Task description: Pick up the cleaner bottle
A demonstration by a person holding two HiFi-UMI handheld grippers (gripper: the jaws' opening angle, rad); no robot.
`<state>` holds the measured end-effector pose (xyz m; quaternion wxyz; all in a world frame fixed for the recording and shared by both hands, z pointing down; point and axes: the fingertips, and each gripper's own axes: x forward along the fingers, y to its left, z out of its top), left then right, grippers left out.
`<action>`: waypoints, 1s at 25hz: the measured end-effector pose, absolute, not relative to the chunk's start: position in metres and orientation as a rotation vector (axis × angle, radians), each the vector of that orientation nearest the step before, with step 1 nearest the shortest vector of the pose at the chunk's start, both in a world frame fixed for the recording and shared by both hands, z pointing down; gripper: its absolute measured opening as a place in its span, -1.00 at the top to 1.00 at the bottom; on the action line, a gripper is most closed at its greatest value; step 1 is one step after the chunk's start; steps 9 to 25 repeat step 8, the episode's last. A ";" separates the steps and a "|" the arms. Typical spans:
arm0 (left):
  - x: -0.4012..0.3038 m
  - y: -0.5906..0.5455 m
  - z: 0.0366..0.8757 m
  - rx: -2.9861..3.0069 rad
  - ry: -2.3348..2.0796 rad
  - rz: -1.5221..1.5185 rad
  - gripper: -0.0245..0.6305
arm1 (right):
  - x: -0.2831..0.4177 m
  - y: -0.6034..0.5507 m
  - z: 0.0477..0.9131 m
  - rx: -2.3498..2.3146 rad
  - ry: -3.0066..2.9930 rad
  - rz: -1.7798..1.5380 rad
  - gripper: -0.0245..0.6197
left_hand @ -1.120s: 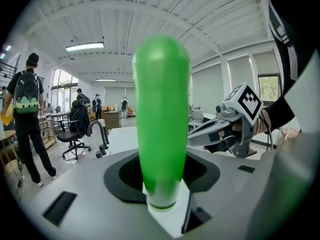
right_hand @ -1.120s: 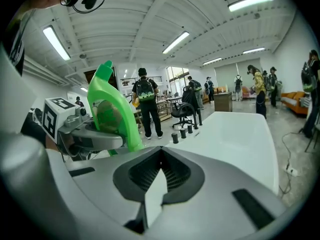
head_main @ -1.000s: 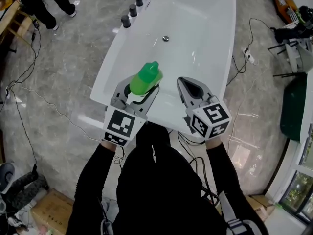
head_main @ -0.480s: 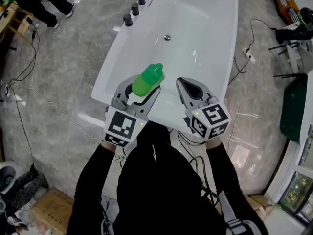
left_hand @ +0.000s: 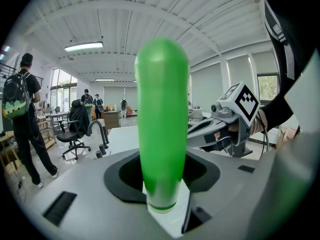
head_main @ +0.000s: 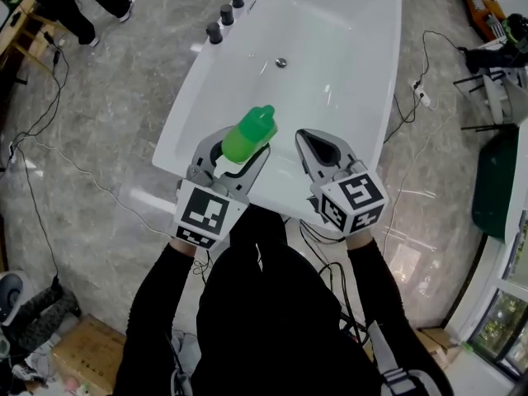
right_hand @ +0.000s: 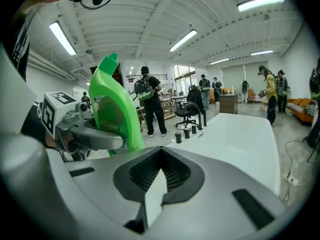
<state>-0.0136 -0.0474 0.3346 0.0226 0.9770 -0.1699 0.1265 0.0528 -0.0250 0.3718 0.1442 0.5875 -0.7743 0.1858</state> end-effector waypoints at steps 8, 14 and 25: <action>-0.008 -0.045 0.338 3.019 -0.533 0.391 0.34 | 0.058 -0.021 0.377 1.675 -2.228 0.531 0.92; -0.008 -0.045 0.338 3.019 -0.533 0.391 0.34 | 0.058 -0.021 0.377 1.675 -2.228 0.531 0.92; -0.008 -0.045 0.338 3.019 -0.533 0.391 0.34 | 0.058 -0.021 0.377 1.675 -2.228 0.531 0.92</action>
